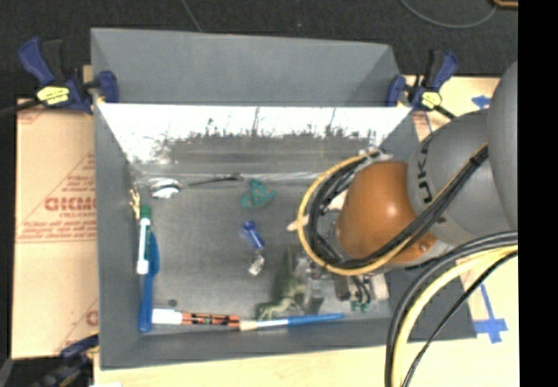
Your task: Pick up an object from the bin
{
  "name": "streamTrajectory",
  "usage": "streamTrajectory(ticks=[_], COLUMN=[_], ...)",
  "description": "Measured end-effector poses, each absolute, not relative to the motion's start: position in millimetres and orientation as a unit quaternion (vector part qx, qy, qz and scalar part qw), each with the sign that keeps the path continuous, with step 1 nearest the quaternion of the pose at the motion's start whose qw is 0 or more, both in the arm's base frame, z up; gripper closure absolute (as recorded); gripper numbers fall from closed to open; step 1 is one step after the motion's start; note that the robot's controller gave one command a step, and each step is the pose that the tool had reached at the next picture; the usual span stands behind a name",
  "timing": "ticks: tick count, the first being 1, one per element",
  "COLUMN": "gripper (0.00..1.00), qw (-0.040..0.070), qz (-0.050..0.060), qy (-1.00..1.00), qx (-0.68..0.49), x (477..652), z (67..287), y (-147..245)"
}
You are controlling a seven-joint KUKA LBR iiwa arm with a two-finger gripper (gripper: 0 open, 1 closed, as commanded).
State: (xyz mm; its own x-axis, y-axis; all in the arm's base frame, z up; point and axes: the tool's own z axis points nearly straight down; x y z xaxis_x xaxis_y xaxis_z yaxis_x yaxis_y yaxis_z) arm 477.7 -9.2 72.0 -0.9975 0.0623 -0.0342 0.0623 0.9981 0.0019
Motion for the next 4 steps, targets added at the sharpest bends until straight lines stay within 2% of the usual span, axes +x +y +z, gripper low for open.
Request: streamTrajectory(ticks=[1, 2, 3, 4], gripper=[1.00, 0.00, 1.00, 1.00], qw=[0.017, 0.017, 0.017, 0.017], qz=[0.000, 0.000, 0.000, 0.000], qy=[0.999, 0.999, 0.999, 0.999], qx=[0.030, 0.030, 0.029, 0.029], x=[477.7, 477.7, 477.7, 477.7], z=[72.0, 72.0, 72.0, 72.0], y=[-9.2, -9.3, -9.3, -9.3])
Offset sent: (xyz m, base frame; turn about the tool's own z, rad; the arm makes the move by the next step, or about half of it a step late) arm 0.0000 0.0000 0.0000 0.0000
